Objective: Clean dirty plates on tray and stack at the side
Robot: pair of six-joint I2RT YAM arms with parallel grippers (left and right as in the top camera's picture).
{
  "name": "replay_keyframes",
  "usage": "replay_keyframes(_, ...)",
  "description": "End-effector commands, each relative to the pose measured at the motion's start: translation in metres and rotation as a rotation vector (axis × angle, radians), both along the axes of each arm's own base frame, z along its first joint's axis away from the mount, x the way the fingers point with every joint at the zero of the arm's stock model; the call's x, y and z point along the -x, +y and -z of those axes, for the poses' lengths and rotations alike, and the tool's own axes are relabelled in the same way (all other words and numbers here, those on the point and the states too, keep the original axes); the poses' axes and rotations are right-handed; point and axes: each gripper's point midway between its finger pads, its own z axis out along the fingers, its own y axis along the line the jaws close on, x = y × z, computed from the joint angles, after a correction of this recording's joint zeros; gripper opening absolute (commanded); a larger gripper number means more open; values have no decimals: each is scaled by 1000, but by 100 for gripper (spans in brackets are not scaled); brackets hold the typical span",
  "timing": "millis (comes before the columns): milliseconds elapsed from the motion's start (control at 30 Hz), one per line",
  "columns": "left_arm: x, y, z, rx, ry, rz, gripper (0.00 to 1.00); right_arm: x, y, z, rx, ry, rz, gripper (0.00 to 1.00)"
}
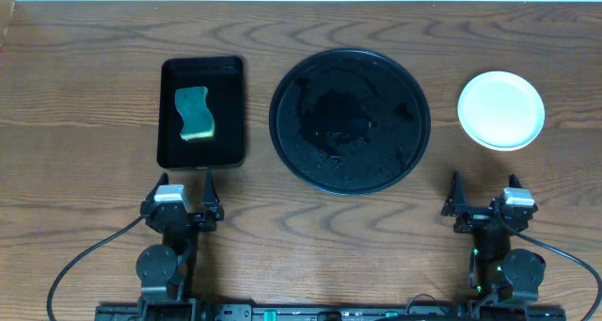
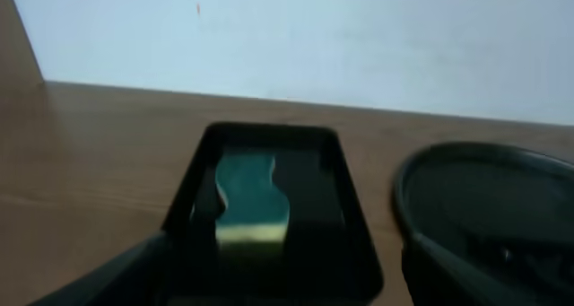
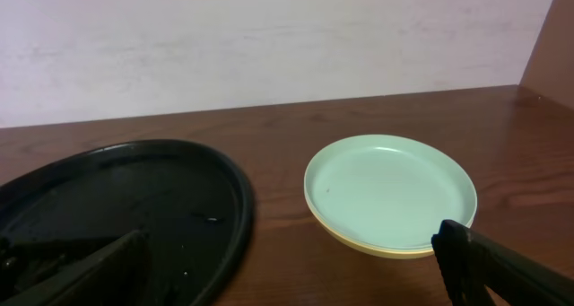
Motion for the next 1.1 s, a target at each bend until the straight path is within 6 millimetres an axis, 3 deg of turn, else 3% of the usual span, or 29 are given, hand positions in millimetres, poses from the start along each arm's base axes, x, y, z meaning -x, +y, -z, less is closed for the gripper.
replay_keyframes(0,2,3,13,-32,50,-11,82,1,-4,0,9,0,15,99)
replay_keyframes(1067,2,4,14,-69,52,-11,82,1,-4,0,9,0,15,99)
